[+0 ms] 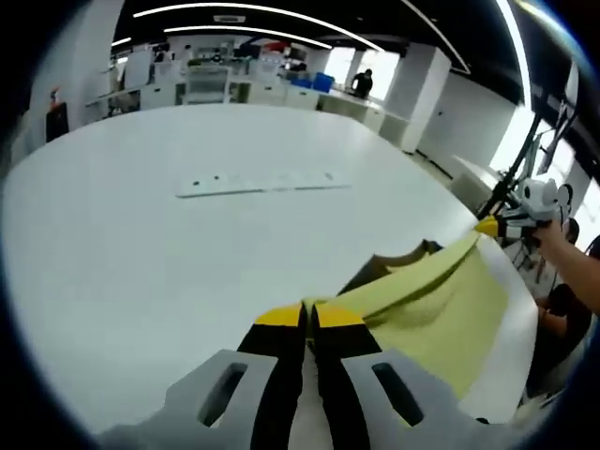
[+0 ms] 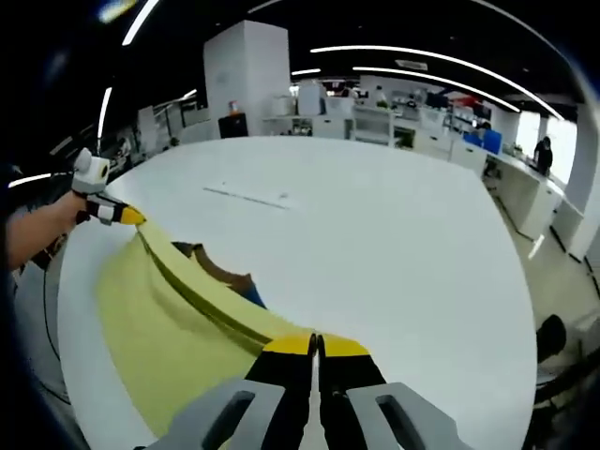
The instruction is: Fold the garment on the visible template until the final outline fits inside the template.
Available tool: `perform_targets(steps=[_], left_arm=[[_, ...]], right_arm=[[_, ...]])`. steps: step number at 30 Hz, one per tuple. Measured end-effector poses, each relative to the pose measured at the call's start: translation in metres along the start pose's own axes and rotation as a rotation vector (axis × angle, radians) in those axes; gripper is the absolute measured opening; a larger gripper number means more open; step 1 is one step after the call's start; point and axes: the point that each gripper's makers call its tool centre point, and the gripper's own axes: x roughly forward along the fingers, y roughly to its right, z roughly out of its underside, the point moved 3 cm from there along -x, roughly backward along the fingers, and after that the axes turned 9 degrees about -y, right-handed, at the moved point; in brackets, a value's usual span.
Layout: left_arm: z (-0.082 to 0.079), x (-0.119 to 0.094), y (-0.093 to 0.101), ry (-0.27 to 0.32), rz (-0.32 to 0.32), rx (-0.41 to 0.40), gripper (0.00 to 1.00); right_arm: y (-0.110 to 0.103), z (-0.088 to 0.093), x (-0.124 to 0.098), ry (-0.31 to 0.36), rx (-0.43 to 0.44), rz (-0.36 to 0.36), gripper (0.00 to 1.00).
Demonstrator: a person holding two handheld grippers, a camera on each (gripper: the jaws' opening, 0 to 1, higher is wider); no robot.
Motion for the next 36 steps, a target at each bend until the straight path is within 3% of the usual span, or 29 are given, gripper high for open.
perform_targets(steps=[16,23,26,28,32,36], left_arm=[[0.015,0.028,-0.011,-0.076,-0.045,-0.022,0.0],[0.016,0.029,-0.01,-0.078,-0.049,-0.018,0.01],[0.011,0.021,-0.013,-0.035,-0.059,0.015,0.11],[0.006,0.016,-0.014,-0.006,-0.058,0.027,0.2],[-0.004,0.008,-0.006,0.032,-0.015,0.128,0.17],[-0.008,0.009,0.013,0.04,0.037,0.24,0.19]], right_arm=[[0.005,0.023,0.03,-0.103,-0.032,0.028,0.0],[0.007,0.025,0.027,-0.112,-0.088,0.048,0.02],[0.007,0.014,0.02,-0.037,-0.105,0.043,0.17],[-0.001,0.008,0.015,0.0,-0.132,-0.006,0.16],[-0.018,0.004,0.013,0.014,-0.231,-0.072,0.15],[-0.032,0.009,0.02,-0.014,-0.302,-0.114,0.17]])
